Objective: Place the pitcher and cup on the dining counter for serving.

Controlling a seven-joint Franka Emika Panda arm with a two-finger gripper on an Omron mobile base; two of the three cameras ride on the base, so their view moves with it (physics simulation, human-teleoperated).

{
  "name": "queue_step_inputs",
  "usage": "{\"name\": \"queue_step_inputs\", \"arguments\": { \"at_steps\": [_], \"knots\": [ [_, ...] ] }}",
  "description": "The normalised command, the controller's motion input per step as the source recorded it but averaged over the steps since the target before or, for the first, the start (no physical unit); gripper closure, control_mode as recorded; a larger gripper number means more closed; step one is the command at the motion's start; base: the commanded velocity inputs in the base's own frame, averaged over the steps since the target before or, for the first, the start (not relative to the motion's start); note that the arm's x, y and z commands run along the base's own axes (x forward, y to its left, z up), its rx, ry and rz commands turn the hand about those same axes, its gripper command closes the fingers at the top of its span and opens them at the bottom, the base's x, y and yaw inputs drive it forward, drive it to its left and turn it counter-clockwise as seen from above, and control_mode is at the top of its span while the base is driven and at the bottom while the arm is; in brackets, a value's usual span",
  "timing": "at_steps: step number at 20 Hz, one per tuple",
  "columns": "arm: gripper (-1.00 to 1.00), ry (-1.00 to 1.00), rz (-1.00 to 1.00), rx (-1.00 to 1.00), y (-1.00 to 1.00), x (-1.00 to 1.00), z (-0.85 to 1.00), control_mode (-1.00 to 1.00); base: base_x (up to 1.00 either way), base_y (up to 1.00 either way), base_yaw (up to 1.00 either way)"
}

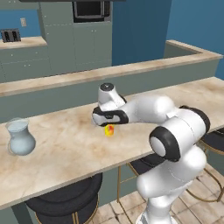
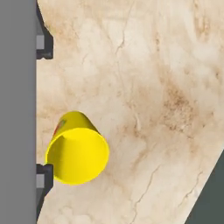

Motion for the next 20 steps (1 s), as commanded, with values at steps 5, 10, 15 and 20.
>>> {"name": "queue_step_inputs", "arguments": {
  "at_steps": [5,10,15,20],
  "knots": [
    [-1.00,-0.23,0.00,0.00,-0.05,-0.95,0.98,-1.00,0.00,0.00,0.00],
    [-1.00,-0.38,0.00,0.00,-0.22,-1.00,0.91,-1.00,0.00,0.00,0.00],
    [-1.00,-0.50,0.00,0.00,-0.47,-1.00,0.49,-1.00,0.00,0.00,0.00],
    [-1.00,-0.41,0.00,0.00,-0.55,-1.00,0.38,-1.00,0.00,0.00,0.00]
  ]
}}
